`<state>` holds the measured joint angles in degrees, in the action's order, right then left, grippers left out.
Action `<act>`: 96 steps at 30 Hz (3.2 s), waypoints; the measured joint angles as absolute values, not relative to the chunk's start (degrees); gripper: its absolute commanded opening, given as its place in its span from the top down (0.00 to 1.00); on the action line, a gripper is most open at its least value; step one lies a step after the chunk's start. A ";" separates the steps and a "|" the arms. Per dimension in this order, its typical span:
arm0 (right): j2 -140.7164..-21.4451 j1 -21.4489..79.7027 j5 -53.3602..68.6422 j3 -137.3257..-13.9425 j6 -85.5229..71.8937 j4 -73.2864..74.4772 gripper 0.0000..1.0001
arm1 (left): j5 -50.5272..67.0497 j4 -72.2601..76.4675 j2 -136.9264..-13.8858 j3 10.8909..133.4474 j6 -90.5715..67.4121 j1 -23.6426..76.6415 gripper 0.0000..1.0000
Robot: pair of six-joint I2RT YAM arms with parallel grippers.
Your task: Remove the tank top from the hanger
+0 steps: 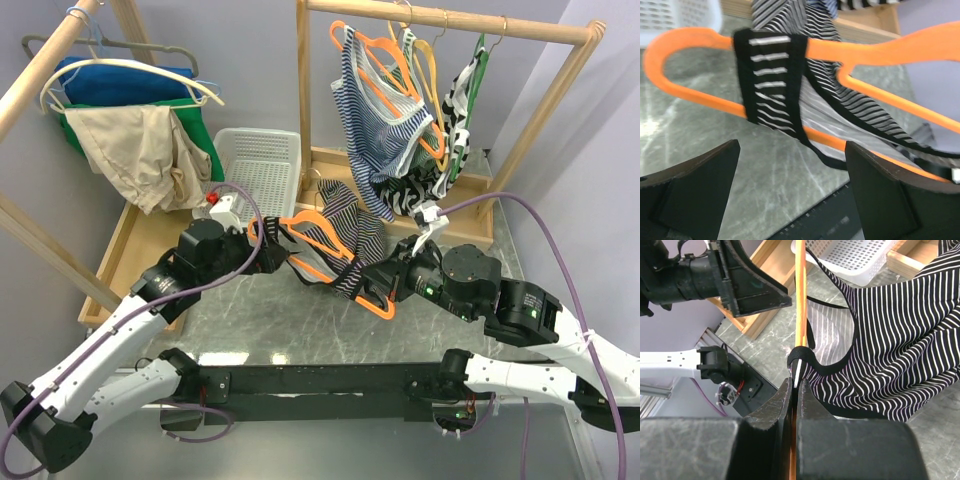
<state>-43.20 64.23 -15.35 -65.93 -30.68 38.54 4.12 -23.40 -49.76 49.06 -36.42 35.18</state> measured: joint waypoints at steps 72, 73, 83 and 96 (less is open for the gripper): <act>-34.76 74.76 -24.40 -61.43 -34.44 39.24 1.00 | -10.37 -34.59 -60.34 52.60 -35.55 26.13 0.85; -35.03 74.76 -24.80 -61.43 -34.39 39.03 1.00 | -10.28 -34.63 -60.34 52.60 -35.40 26.85 0.83; -40.86 74.87 -29.89 -61.58 -35.18 39.18 1.00 | -7.31 -34.48 -51.64 51.90 -36.88 41.89 0.46; -41.85 74.87 -28.71 -58.67 -37.65 40.01 1.00 | -9.28 -33.15 -52.45 61.49 -34.96 48.47 0.04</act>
